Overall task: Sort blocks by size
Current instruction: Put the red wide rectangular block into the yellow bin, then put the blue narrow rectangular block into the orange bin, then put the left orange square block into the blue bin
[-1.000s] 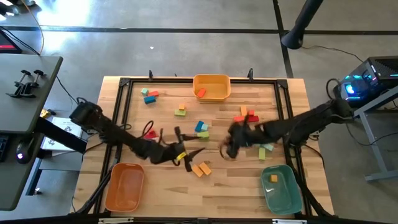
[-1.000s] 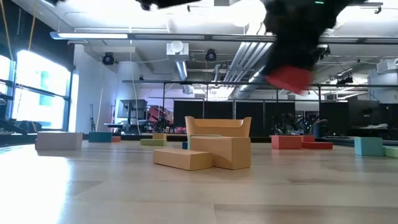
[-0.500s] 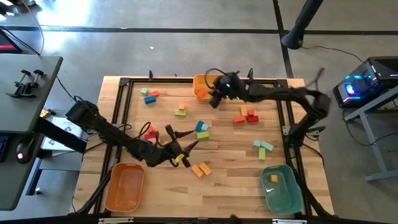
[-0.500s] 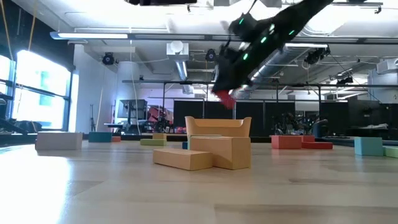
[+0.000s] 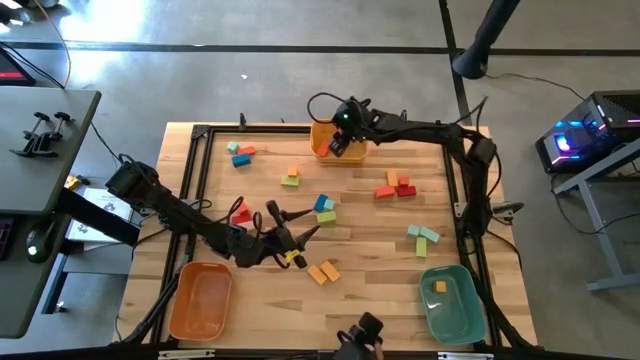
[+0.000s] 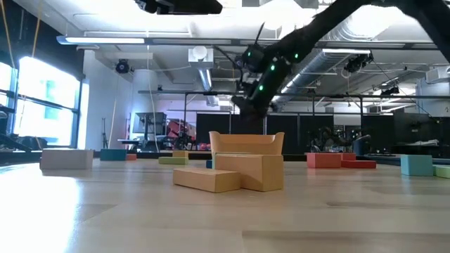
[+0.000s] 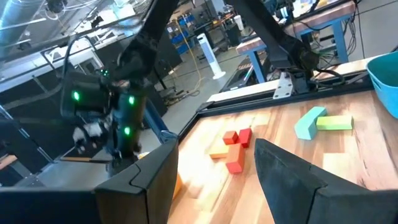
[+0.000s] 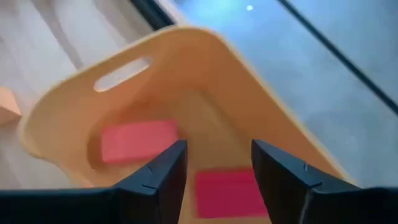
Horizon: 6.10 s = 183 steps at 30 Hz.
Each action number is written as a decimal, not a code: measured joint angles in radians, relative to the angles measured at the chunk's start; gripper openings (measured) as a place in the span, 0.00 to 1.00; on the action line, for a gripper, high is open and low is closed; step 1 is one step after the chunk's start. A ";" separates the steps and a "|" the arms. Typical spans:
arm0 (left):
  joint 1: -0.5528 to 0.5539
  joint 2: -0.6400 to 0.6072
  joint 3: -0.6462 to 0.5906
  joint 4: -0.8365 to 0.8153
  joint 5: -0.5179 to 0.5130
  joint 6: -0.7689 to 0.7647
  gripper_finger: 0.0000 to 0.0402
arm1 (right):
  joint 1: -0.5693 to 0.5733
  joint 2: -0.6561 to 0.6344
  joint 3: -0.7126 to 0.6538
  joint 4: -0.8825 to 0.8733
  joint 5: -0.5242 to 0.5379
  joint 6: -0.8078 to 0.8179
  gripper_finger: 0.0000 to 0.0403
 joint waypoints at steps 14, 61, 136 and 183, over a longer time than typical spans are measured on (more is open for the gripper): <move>-0.097 0.000 -0.001 -0.103 -0.066 -0.199 0.50 | 0.391 -0.593 -0.597 0.177 0.163 0.082 0.45; 0.509 0.199 0.007 -0.688 0.632 -0.980 0.50 | 0.852 -0.558 -0.967 0.927 0.340 0.314 0.45; -0.565 0.118 0.451 -1.969 1.177 -2.404 0.24 | 0.823 -0.558 -0.967 0.956 0.336 0.225 0.45; 0.561 -0.061 0.158 -1.914 0.969 -1.229 0.58 | 0.823 -0.558 -0.967 0.943 0.272 0.183 0.45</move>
